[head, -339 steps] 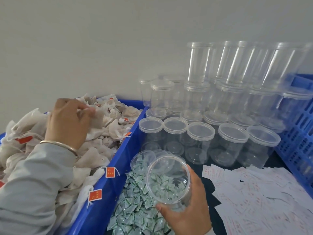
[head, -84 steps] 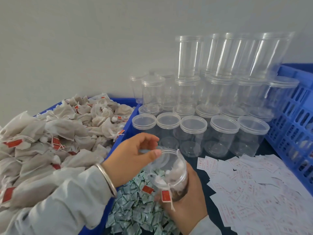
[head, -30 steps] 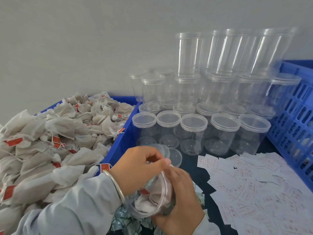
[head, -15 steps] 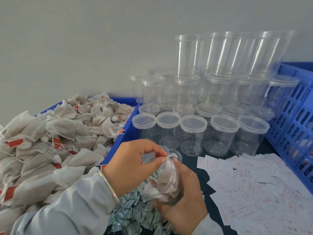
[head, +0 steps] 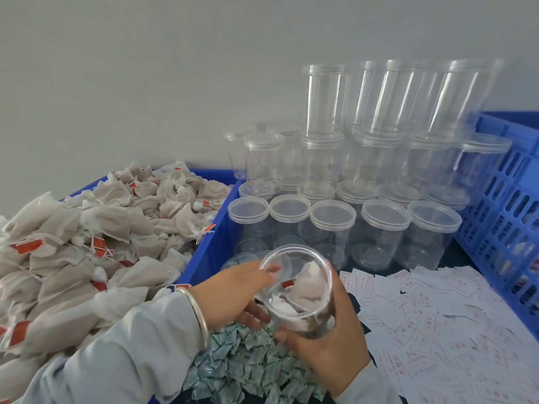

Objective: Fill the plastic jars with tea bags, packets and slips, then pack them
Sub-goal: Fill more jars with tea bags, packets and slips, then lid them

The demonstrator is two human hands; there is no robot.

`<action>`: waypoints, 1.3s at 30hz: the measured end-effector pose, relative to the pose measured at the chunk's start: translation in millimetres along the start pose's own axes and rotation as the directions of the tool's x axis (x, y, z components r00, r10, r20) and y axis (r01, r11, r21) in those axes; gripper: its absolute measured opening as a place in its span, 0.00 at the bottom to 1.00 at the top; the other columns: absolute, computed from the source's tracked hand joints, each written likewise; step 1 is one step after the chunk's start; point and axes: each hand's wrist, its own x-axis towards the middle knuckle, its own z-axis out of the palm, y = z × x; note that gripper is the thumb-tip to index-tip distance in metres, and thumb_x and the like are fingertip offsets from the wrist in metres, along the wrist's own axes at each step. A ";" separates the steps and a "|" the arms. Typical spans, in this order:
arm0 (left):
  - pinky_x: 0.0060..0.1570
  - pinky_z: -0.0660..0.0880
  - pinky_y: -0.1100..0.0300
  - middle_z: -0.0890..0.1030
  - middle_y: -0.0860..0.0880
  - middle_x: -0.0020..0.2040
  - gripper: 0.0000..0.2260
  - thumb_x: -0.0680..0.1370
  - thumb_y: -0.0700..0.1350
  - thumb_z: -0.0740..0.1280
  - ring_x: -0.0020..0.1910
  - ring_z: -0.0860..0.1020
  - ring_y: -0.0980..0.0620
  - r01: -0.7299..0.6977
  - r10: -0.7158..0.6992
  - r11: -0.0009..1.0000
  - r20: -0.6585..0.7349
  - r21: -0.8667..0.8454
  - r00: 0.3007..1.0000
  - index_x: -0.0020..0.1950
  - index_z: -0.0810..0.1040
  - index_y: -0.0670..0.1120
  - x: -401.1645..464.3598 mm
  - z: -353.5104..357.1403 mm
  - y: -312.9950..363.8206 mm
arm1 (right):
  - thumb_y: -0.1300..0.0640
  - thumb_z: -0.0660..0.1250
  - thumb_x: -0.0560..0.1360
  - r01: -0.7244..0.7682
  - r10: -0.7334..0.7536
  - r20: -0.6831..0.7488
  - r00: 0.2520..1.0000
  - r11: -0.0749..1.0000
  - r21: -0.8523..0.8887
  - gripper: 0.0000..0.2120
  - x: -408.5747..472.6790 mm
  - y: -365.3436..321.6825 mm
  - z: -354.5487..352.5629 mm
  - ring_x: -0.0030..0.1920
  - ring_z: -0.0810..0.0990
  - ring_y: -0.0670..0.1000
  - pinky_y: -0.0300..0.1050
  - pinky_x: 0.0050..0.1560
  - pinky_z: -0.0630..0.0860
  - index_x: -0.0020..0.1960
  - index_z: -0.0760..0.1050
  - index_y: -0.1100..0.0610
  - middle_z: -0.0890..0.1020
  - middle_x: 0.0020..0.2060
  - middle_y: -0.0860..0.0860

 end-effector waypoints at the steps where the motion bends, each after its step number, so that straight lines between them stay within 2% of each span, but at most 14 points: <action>1: 0.53 0.76 0.55 0.74 0.56 0.64 0.22 0.69 0.66 0.65 0.54 0.79 0.54 -0.012 0.013 1.000 0.109 -0.006 0.994 0.62 0.70 0.64 0.9 -2.8 -2.3 | 0.57 0.82 0.51 0.034 -0.034 0.000 0.999 0.999 0.018 0.49 0.8 0.0 -2.5 0.60 0.76 0.39 0.34 0.57 0.75 0.68 0.64 0.45 0.78 0.60 0.39; 3: 0.58 0.70 0.63 0.69 0.70 0.65 0.34 0.60 0.74 0.67 0.63 0.71 0.65 -0.142 0.134 0.990 0.295 0.008 0.946 0.64 0.62 0.71 0.4 -3.8 -3.8 | 0.59 0.82 0.52 0.054 -0.053 -0.015 0.998 0.995 0.086 0.48 3.1 -2.8 -8.6 0.58 0.77 0.37 0.29 0.53 0.74 0.67 0.64 0.47 0.78 0.58 0.35; 5: 0.57 0.68 0.74 0.67 0.79 0.60 0.35 0.57 0.74 0.69 0.61 0.67 0.75 -0.278 0.222 0.952 0.342 0.125 0.913 0.60 0.57 0.78 -1.4 -1.4 -2.3 | 0.50 0.84 0.50 0.055 -0.054 -0.010 0.998 0.987 0.152 0.50 5.6 -7.2 -11.2 0.60 0.76 0.38 0.31 0.55 0.74 0.67 0.63 0.47 0.77 0.59 0.34; 7: 0.64 0.67 0.69 0.68 0.73 0.63 0.41 0.54 0.69 0.74 0.62 0.67 0.74 -0.338 0.288 0.907 0.216 0.250 0.933 0.61 0.56 0.76 3.3 2.3 -6.2 | 0.42 0.82 0.54 0.075 -0.088 0.074 0.993 0.983 0.165 0.47 6.3 -13.4 -10.1 0.61 0.77 0.41 0.32 0.54 0.75 0.67 0.64 0.42 0.77 0.61 0.37; 9: 0.66 0.68 0.61 0.71 0.63 0.64 0.44 0.54 0.62 0.77 0.64 0.70 0.67 -0.392 0.382 0.878 0.091 0.273 0.920 0.67 0.61 0.64 7.4 5.4 -11.1 | 0.46 0.80 0.60 0.087 -0.106 0.158 0.982 0.989 0.124 0.40 5.1 -14.9 -7.0 0.60 0.77 0.41 0.31 0.54 0.74 0.66 0.64 0.35 0.77 0.61 0.38; 13: 0.53 0.73 0.71 0.77 0.59 0.56 0.41 0.53 0.60 0.77 0.54 0.76 0.66 -0.412 0.449 0.867 -0.080 0.280 0.890 0.64 0.68 0.56 3.6 4.7 -10.5 | 0.37 0.76 0.60 -0.019 0.006 0.247 0.969 0.999 0.049 0.42 5.2 -3.5 -16.8 0.64 0.74 0.44 0.37 0.60 0.73 0.69 0.61 0.40 0.76 0.63 0.40; 16: 0.48 0.73 0.73 0.77 0.60 0.54 0.39 0.54 0.58 0.79 0.52 0.76 0.67 -0.377 0.460 0.871 -0.256 0.315 0.850 0.62 0.67 0.56 5.3 -1.3 -7.8 | 0.38 0.65 0.73 -0.096 0.170 0.158 0.973 0.914 -0.393 0.31 11.1 14.4 -32.6 0.66 0.70 0.43 0.45 0.69 0.66 0.72 0.62 0.46 0.73 0.65 0.44; 18: 0.49 0.72 0.71 0.77 0.61 0.54 0.38 0.55 0.55 0.80 0.52 0.76 0.67 -0.365 0.460 0.881 -0.360 0.301 0.812 0.61 0.67 0.58 7.5 -6.2 -7.2 | 0.45 0.60 0.79 -0.114 0.278 0.106 0.955 0.671 -0.733 0.25 14.0 26.9 -37.1 0.67 0.66 0.45 0.39 0.69 0.62 0.73 0.62 0.48 0.69 0.68 0.45; 21: 0.54 0.74 0.63 0.77 0.60 0.55 0.36 0.57 0.51 0.82 0.53 0.76 0.64 -0.332 0.420 0.904 -0.411 0.270 0.809 0.60 0.68 0.58 9.7 -9.0 -9.5 | 0.44 0.60 0.79 -0.062 0.349 0.124 0.929 0.477 -0.877 0.20 12.1 38.8 -31.0 0.65 0.66 0.46 0.38 0.64 0.63 0.70 0.69 0.46 0.69 0.65 0.44; 26: 0.50 0.72 0.68 0.74 0.63 0.54 0.36 0.56 0.55 0.81 0.53 0.74 0.65 -0.293 0.393 0.908 -0.366 0.300 0.844 0.57 0.65 0.60 10.3 -2.8 -12.1 | 0.47 0.68 0.75 -0.130 0.297 0.041 0.954 0.534 -0.835 0.12 11.3 43.8 -30.7 0.58 0.70 0.46 0.37 0.58 0.66 0.56 0.79 0.47 0.69 0.49 0.42; 29: 0.51 0.72 0.67 0.75 0.63 0.54 0.37 0.54 0.58 0.78 0.53 0.74 0.65 -0.274 0.369 0.914 -0.334 0.299 0.867 0.57 0.63 0.61 9.5 -0.2 -10.9 | 0.56 0.73 0.72 -0.205 0.170 -0.121 0.978 0.677 -0.707 0.06 11.1 43.4 -33.5 0.52 0.72 0.48 0.34 0.51 0.65 0.48 0.83 0.53 0.70 0.43 0.42; 33: 0.42 0.70 0.75 0.75 0.62 0.53 0.35 0.58 0.55 0.81 0.50 0.75 0.66 -0.268 0.360 0.907 -0.267 0.324 0.894 0.56 0.63 0.62 10.3 -2.3 -13.9 | 0.61 0.71 0.73 -0.227 0.057 -0.309 0.949 0.805 -0.548 0.06 14.3 29.4 -39.7 0.41 0.74 0.41 0.22 0.41 0.66 0.48 0.84 0.56 0.76 0.39 0.41; 36: 0.40 0.68 0.80 0.75 0.63 0.52 0.36 0.57 0.56 0.80 0.48 0.74 0.71 -0.258 0.349 0.905 -0.241 0.338 0.906 0.57 0.63 0.61 11.2 -3.7 -14.7 | 0.64 0.70 0.74 -0.168 -0.066 -0.461 0.885 0.878 -0.448 0.06 19.7 6.8 -43.3 0.38 0.75 0.38 0.18 0.41 0.65 0.49 0.84 0.58 0.79 0.39 0.44; 39: 0.42 0.69 0.78 0.75 0.64 0.52 0.34 0.53 0.62 0.77 0.48 0.74 0.73 -0.246 0.332 0.900 -0.199 0.359 0.922 0.53 0.65 0.63 11.7 -2.0 -13.0 | 0.61 0.69 0.73 0.062 -0.279 -0.496 0.822 0.911 -0.408 0.07 24.0 -29.1 -42.1 0.41 0.77 0.33 0.19 0.42 0.67 0.50 0.81 0.54 0.78 0.41 0.38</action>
